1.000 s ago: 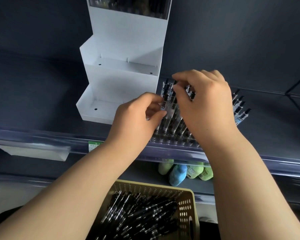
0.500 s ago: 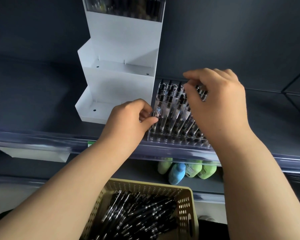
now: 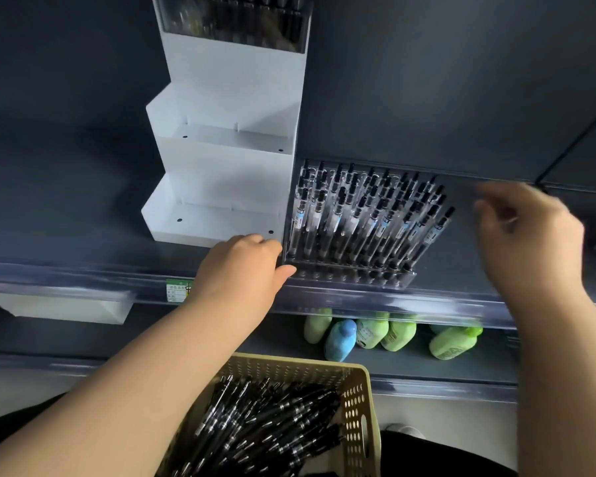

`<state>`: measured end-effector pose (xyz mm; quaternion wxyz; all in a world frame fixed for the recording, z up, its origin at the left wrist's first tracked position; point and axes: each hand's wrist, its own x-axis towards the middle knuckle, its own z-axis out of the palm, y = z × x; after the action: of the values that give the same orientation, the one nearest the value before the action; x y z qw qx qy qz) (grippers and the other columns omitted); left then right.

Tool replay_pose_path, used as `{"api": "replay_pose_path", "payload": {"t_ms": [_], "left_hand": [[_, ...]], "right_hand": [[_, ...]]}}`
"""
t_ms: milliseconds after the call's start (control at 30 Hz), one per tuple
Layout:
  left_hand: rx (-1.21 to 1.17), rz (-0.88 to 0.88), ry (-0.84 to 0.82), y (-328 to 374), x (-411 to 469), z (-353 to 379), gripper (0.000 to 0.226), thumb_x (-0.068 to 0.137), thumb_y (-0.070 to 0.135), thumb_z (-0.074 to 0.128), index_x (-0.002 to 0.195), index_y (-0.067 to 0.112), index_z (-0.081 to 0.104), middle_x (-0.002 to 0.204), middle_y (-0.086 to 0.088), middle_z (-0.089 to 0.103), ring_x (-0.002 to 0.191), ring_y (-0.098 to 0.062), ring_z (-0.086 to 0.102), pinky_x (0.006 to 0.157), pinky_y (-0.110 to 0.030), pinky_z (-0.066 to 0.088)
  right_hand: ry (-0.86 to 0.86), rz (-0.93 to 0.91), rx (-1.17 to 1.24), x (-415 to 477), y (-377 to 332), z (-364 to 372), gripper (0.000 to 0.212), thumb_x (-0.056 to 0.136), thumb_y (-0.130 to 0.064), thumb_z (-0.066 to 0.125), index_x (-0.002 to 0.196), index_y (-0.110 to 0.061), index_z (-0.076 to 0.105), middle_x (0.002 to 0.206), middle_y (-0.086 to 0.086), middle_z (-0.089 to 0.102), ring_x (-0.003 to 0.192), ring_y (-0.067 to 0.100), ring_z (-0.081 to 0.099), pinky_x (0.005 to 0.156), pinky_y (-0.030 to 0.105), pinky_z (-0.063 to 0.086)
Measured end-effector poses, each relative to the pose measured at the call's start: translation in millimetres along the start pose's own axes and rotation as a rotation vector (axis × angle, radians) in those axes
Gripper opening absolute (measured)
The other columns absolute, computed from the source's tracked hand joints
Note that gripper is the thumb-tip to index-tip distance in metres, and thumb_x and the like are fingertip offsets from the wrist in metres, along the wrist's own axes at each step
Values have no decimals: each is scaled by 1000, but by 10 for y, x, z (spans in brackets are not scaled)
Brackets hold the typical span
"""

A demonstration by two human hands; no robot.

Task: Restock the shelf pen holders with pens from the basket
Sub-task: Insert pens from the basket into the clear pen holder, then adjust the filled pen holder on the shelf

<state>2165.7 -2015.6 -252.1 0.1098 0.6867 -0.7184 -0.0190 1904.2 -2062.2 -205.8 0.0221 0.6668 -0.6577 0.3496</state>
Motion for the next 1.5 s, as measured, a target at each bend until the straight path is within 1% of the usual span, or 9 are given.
{"api": "replay_pose_path", "payload": {"t_ms": [167, 300, 433, 733, 900, 1033, 1133, 1367, 1500], "left_hand": [[107, -9, -74, 10, 51, 130, 43, 95, 51, 38, 113, 18, 57, 105, 1, 63, 94, -20, 58, 79, -32, 47], [181, -33, -109, 67, 76, 235, 43, 95, 53, 34, 106, 18, 55, 103, 2, 61, 97, -19, 55, 83, -32, 38], [154, -90, -88, 87, 70, 331, 48, 93, 57, 32, 116, 20, 53, 117, 5, 59, 112, -16, 51, 91, -33, 37], [174, -49, 2, 91, 153, 292, 47, 91, 62, 33, 90, 23, 59, 90, 8, 65, 90, -14, 59, 84, -30, 37], [75, -11, 72, 56, 162, 429, 39, 70, 48, 72, 51, 18, 56, 45, 5, 54, 43, -19, 52, 54, -29, 42], [81, -18, 68, 118, 172, 388, 38, 85, 57, 52, 69, 23, 55, 65, 8, 60, 59, -15, 51, 67, -30, 40], [96, -54, 74, 139, 207, 380, 46, 86, 67, 34, 88, 25, 51, 82, 10, 59, 75, -11, 53, 79, -27, 41], [282, -64, 14, 264, 243, 389, 48, 89, 65, 31, 94, 21, 51, 87, 6, 62, 86, -15, 58, 79, -30, 38], [245, -41, 17, 284, 236, 385, 48, 89, 64, 34, 97, 20, 54, 88, 5, 64, 88, -16, 59, 81, -30, 37]], "right_hand": [[-385, 28, -163, -121, 161, 129, 30, 88, -19, 61, 116, -7, 65, 115, 16, 65, 106, 34, 56, 91, 33, 38], [-681, 61, -211, -226, 136, 265, 61, 87, -39, 62, 139, -13, 42, 141, 8, 47, 130, 26, 39, 105, 31, 31], [-801, 114, -189, -299, 126, 432, 72, 85, -51, 60, 140, -10, 37, 142, 7, 43, 130, 24, 39, 104, 32, 34], [-777, 224, -63, -201, 108, 625, 67, 77, -57, 65, 128, -17, 49, 134, 3, 50, 127, 21, 42, 100, 33, 41], [-799, 300, -10, -164, 137, 591, 60, 78, -52, 67, 122, -15, 52, 114, -1, 58, 92, 15, 54, 69, 22, 43], [-782, 268, -5, -171, 137, 539, 32, 81, -47, 67, 88, -24, 46, 78, -14, 41, 67, 3, 41, 51, 10, 29], [-776, 236, 52, -177, 100, 507, 31, 80, -44, 69, 78, -36, 40, 84, -14, 44, 71, 1, 44, 56, 13, 33], [-757, 337, 95, -233, 149, 552, 42, 73, -48, 74, 96, -30, 43, 93, -9, 61, 100, 21, 56, 92, 40, 47], [-733, 328, 100, -276, 162, 526, 40, 78, -43, 72, 94, -25, 40, 73, -7, 58, 74, 13, 58, 105, 45, 36]]}}
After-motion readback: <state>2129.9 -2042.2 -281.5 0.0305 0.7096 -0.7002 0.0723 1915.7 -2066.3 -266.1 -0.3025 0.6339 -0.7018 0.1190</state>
